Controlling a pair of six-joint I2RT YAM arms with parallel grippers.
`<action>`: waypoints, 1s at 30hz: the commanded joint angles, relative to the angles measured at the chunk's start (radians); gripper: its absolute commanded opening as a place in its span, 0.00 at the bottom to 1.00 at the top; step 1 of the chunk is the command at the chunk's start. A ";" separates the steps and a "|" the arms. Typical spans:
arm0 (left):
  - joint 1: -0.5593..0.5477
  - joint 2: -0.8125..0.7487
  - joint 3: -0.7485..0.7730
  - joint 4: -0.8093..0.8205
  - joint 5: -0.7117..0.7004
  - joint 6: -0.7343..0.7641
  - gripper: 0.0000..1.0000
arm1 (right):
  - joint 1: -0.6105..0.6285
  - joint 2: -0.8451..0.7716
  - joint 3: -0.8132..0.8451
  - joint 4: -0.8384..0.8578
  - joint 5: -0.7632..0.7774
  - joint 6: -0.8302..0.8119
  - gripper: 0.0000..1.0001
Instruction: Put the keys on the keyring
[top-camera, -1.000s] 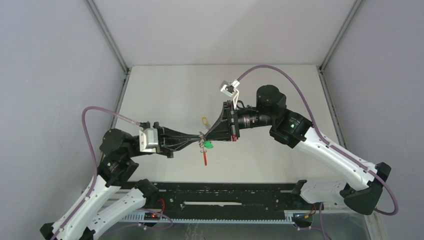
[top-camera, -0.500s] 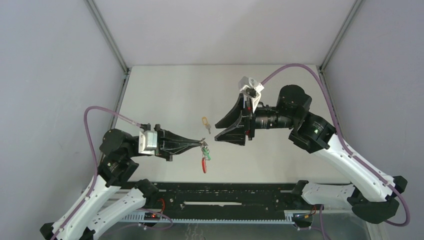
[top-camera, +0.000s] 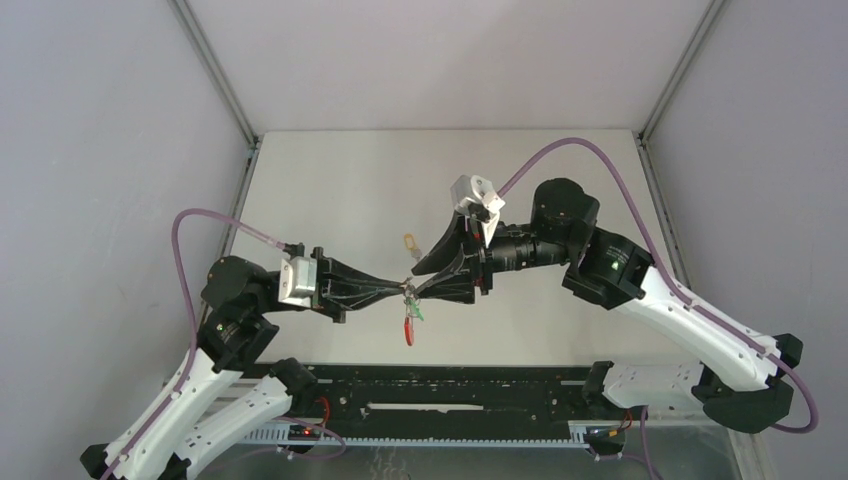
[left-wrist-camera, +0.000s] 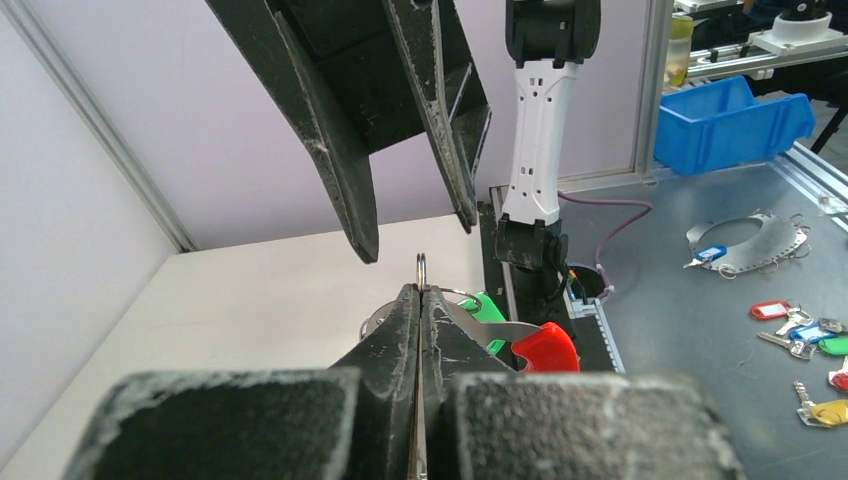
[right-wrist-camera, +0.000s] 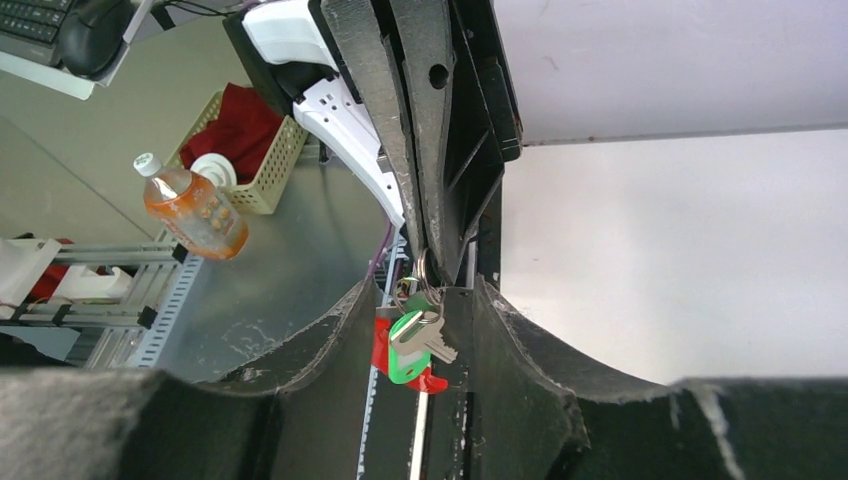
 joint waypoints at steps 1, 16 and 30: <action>-0.005 0.001 0.014 0.045 0.007 -0.023 0.00 | 0.023 0.023 0.050 0.005 0.018 -0.044 0.47; -0.004 -0.008 0.035 -0.148 -0.001 0.083 0.09 | 0.052 0.034 0.111 -0.142 0.124 -0.071 0.00; -0.003 0.033 0.114 -0.420 0.038 0.345 0.17 | 0.120 0.278 0.478 -0.706 0.266 -0.186 0.00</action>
